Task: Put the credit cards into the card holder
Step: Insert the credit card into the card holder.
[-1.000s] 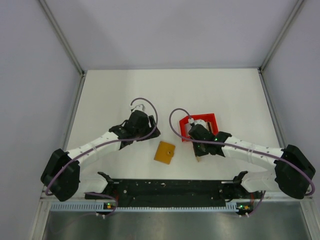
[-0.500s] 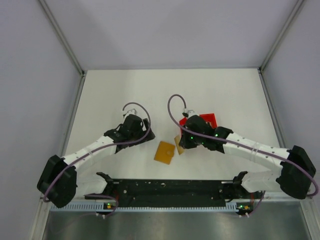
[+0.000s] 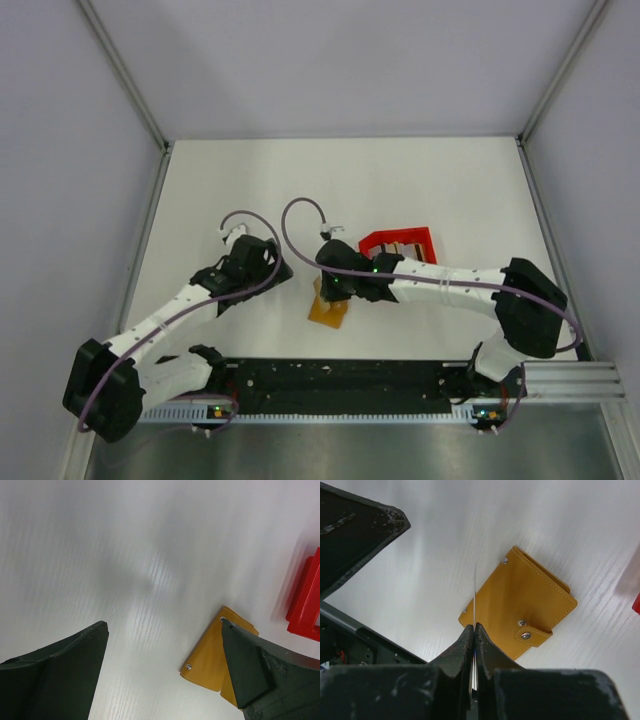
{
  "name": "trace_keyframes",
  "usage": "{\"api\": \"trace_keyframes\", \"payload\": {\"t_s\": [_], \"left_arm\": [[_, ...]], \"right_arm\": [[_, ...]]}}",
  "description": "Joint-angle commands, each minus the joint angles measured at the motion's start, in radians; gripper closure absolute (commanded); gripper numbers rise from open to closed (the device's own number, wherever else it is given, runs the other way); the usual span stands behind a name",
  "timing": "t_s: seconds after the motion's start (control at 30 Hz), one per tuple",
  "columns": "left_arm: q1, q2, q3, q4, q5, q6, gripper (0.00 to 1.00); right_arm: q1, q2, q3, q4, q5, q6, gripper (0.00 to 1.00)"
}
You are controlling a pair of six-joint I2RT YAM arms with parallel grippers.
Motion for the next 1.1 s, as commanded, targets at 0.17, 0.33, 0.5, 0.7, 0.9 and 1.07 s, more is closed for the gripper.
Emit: {"api": "trace_keyframes", "payload": {"t_s": [0.17,0.33,0.5,0.7,0.9,1.07], "left_arm": [[0.005,-0.009,-0.015,0.012,-0.005,0.01,0.02],[0.006,0.006,-0.009,0.045,0.037,0.064,0.02],[0.003,0.052,0.001,0.075,0.087,0.076,0.02],[0.0,0.066,-0.031,0.131,0.149,0.093,0.09],[-0.024,0.075,-0.063,0.187,0.216,0.098,0.27],[-0.043,0.092,-0.081,0.217,0.248,0.086,0.39]], "right_arm": [[0.025,0.061,0.041,-0.064,0.179,0.016,1.0],[0.023,0.02,0.013,-0.116,0.222,0.012,1.0],[0.025,-0.051,-0.048,-0.136,0.244,0.026,1.0],[0.019,-0.114,-0.123,-0.141,0.247,0.063,1.0],[-0.032,-0.114,-0.172,-0.086,0.15,0.095,1.0],[-0.067,-0.128,-0.197,-0.044,0.113,0.097,1.0]]}}
